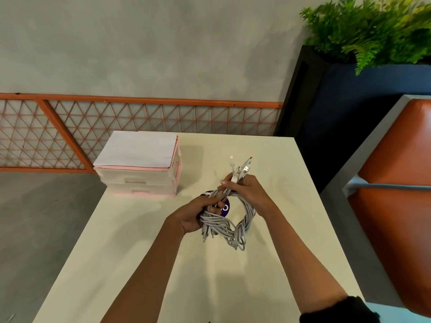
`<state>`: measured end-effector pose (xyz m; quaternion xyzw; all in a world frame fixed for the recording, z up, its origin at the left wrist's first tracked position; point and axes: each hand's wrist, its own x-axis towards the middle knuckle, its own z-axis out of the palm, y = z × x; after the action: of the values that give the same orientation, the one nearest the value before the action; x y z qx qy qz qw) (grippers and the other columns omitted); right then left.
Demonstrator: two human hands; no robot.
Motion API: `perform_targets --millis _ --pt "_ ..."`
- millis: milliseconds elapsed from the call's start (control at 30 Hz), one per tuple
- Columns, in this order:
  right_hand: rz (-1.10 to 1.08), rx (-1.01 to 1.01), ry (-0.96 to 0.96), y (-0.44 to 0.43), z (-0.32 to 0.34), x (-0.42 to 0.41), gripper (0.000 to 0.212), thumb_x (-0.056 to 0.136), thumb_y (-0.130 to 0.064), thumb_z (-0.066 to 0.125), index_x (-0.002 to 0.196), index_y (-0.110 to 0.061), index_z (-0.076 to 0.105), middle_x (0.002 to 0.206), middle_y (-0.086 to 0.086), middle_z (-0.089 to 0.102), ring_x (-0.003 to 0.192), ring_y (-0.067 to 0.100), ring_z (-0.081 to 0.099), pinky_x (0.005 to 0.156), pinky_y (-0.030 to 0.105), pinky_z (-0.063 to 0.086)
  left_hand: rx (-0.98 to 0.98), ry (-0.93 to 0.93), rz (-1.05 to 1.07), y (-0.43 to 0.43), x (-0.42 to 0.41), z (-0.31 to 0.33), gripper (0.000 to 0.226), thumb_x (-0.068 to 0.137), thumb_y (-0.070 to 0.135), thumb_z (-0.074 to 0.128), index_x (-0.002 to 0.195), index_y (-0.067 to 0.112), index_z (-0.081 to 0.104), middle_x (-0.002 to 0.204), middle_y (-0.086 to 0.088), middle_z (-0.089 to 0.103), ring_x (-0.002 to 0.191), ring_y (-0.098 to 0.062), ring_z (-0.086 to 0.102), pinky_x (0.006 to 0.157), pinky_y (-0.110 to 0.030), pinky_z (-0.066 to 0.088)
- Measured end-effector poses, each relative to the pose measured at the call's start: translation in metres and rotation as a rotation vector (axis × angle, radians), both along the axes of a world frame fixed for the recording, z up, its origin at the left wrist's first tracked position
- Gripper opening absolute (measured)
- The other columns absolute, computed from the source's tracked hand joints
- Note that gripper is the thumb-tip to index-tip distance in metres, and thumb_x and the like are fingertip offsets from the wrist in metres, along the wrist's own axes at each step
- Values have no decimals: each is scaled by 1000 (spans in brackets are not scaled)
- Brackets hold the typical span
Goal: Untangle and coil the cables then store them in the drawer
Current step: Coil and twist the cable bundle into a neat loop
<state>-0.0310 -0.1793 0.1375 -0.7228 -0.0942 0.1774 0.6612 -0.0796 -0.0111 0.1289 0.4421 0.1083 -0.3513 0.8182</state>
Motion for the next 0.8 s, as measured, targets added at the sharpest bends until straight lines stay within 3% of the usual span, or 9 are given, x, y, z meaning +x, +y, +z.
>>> perform_targets --millis 67,200,267,333,433,533,633,700,800 --pt "-81 -13 -26 3 0 -1 22 85 -19 71 89 2 66 89 19 73 84 25 71 78 30 55 124 -96 -32 -2 1 2 19 97 17 46 82 9 53 48 9 51 41 0 43 45 -12 37" --pt "-301 -137 -124 12 -3 0 18 77 -27 77 68 -15 67 70 9 73 71 24 72 73 40 59 267 -180 -62 -7 5 5 13 96 18 53 86 10 56 50 8 52 44 -2 43 48 -14 38" --pt "-410 -257 -185 18 -1 1 19 77 -23 75 70 -7 67 69 9 72 68 24 71 64 34 57 401 -269 -56 -13 7 5 11 92 24 61 96 14 61 67 -1 63 60 -12 57 64 -25 49" --pt "-504 -344 -243 23 3 2 18 76 -18 72 75 -1 66 69 9 71 67 24 68 55 24 49 523 -350 -3 -18 10 3 25 87 31 67 108 19 62 98 -11 71 91 -27 67 85 -40 54" --pt "-566 -323 -228 23 6 7 31 73 -12 74 97 -4 55 77 4 62 66 21 57 46 12 37 629 -426 69 -21 11 0 30 86 30 69 111 14 62 106 -15 70 101 -32 67 90 -48 54" --pt "-524 -346 -193 21 7 12 59 71 -7 76 114 -6 36 83 3 56 68 22 54 51 22 38 775 -507 95 -18 10 -7 29 84 31 72 105 14 63 98 -10 71 92 -26 70 86 -47 56" --pt "-514 -447 -278 21 0 12 69 73 -4 67 129 -18 28 72 -3 52 58 16 51 50 25 35 917 -604 130 -17 8 -13 36 79 30 76 110 21 60 101 -1 69 92 -19 67 83 -38 57" --pt "-489 -553 -227 19 -3 15 62 74 -3 62 126 -20 32 73 -1 51 58 18 51 48 24 32 945 -695 150 -19 8 -15 37 79 25 76 112 24 61 101 3 68 92 -16 65 83 -31 56" --pt "-398 -740 64 16 2 23 25 79 -9 58 98 -10 41 79 7 55 65 26 55 51 24 37 998 -869 151 -18 7 -17 27 82 19 73 109 18 67 95 3 71 84 -9 65 81 -20 53"
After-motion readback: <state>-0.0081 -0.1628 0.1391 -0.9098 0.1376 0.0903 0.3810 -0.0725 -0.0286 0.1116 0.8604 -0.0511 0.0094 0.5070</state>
